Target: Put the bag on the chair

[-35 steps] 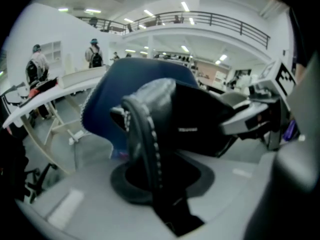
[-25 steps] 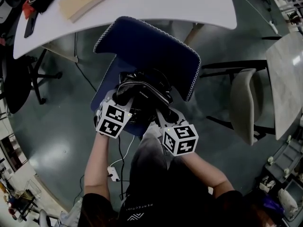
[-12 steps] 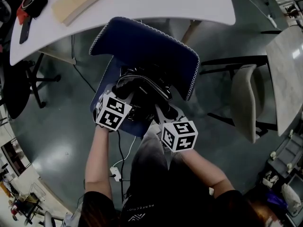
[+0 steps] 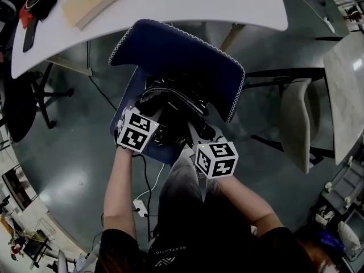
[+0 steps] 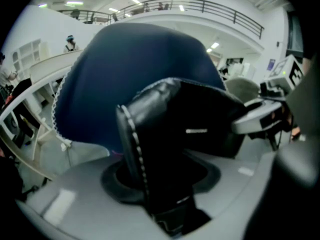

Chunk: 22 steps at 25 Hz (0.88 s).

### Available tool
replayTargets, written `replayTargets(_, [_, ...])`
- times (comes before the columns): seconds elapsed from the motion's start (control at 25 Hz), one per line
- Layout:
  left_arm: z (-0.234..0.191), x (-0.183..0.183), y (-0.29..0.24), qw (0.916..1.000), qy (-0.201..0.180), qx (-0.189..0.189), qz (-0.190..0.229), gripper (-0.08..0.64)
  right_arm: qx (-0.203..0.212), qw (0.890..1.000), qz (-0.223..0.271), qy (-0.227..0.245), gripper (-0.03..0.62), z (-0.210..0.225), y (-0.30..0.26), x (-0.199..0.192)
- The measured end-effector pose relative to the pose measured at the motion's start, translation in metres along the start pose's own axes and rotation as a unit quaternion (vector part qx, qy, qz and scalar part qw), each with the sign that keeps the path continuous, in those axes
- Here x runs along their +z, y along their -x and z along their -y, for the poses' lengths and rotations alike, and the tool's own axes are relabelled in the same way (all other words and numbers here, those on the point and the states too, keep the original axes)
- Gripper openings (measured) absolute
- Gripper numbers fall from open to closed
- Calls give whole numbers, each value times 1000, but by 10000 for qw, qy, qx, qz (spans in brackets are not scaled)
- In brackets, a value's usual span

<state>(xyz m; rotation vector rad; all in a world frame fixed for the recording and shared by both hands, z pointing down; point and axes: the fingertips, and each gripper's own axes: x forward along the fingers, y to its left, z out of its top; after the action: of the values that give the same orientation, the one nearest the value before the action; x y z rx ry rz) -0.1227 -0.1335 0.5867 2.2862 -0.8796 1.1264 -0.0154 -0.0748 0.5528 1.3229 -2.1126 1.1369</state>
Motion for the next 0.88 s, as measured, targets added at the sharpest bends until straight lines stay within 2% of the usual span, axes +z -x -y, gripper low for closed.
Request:
replayTargets(0.36, [-5, -8, -6, 9998, 80, -160, 98, 222, -61, 9999, -64, 94, 87, 2, -4, -3])
replayTargets(0.64, [-14, -14, 1, 9992, 384, -105, -23, 265, -92, 9996, -154, 196, 100, 1, -8, -2])
replayTargets(0.88, [-20, -18, 10, 9992, 366, 140, -41, 282, -52, 9991, -282, 312, 125, -2, -8, -4])
